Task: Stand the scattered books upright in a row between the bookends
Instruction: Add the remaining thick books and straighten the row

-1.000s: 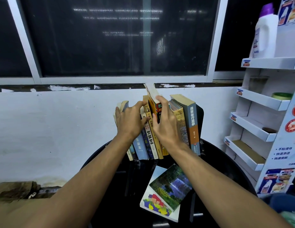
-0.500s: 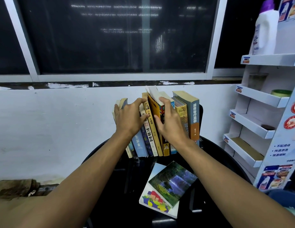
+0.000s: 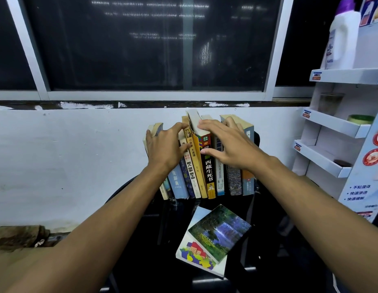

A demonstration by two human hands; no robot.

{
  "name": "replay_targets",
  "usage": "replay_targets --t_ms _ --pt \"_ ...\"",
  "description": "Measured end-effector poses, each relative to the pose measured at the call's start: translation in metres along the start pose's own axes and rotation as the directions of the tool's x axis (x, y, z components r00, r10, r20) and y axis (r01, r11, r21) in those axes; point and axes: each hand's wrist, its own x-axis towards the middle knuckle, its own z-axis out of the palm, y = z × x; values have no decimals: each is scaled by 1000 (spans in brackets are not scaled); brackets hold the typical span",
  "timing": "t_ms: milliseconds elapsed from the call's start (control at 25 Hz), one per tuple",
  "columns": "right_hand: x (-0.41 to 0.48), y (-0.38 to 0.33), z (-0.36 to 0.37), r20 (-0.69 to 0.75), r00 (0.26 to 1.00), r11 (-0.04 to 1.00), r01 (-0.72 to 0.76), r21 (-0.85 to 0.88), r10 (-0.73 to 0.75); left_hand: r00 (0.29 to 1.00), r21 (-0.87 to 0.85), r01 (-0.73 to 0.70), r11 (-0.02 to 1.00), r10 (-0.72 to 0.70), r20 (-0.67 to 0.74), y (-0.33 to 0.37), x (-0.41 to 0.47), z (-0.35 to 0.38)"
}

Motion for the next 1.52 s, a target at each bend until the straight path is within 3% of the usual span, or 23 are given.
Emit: replay_targets --t_ms 280,560,880,1160,1520 --pt "22 12 2 -35 994 988 -109 -112 105 1000 -17 -11 1000 11 6 2 1 0" --pt "30 11 11 2 990 987 -139 -80 139 1000 -7 -16 1000 16 26 2 4 -4" --pt "22 13 6 9 999 998 -41 -39 42 999 -8 -23 1000 24 49 4 7 1" --pt "27 18 28 -146 976 986 -167 -10 164 996 -48 -21 999 25 86 10 10 2" --pt "28 12 24 -82 977 980 -197 -19 195 991 -65 -16 998 25 135 19 7 -4"
